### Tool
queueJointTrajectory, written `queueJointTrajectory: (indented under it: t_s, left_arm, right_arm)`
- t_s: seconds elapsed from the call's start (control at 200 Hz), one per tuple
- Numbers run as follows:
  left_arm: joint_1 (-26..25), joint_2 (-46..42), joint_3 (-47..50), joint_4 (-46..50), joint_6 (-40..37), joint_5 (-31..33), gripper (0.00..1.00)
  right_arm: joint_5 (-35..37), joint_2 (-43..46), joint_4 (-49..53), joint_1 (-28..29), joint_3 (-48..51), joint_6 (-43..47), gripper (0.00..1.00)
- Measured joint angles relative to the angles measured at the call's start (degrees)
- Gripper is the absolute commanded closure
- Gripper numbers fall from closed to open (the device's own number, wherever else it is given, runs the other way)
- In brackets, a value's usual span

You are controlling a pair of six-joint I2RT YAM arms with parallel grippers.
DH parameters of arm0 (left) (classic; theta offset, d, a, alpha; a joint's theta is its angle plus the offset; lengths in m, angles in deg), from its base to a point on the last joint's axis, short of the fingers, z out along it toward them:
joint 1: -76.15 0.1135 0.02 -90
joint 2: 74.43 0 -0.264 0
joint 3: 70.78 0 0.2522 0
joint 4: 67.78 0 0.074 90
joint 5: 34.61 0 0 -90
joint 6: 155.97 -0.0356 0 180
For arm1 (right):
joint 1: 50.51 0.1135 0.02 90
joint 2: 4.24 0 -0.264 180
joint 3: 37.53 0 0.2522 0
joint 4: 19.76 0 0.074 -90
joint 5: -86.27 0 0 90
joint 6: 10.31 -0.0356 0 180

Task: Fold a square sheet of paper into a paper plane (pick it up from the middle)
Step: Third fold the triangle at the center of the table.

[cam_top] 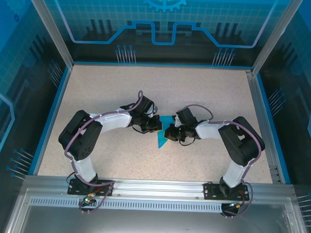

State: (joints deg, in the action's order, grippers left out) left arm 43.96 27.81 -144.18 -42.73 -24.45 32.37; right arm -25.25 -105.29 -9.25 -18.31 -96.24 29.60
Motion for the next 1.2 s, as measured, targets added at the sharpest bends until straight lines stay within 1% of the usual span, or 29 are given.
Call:
queueJointTrajectory:
  t_s: [0.115, 0.375, 0.69, 1.05, 1.201]
  left_arm:
    - [-0.3, 1.0, 0.1, 0.0, 0.1, 0.0, 0.98]
    - [-0.4, 6.1, 0.0, 0.4, 0.1, 0.0, 1.0]
    - [-0.8, 6.5, -1.9, 3.4, -0.3, 2.4, 1.0]
    - [-1.1, 6.5, -2.1, 3.9, -2.1, 3.6, 1.0]
    - [-1.2, 6.5, -2.1, 4.0, -2.7, 3.8, 1.0]
  right_arm:
    - [0.0, 0.0, 0.0, 0.0, 0.0, 0.0, 1.0]
    - [-0.1, 0.0, -0.2, 0.0, 0.0, 0.0, 1.0]
    - [-1.1, 0.0, -1.9, -0.5, 0.8, 0.0, 1.0]
    - [-2.6, 0.0, -3.5, -4.3, 1.9, 1.1, 1.0]
    - [-2.0, 0.5, -3.2, -5.8, 2.0, 1.4, 1.0]
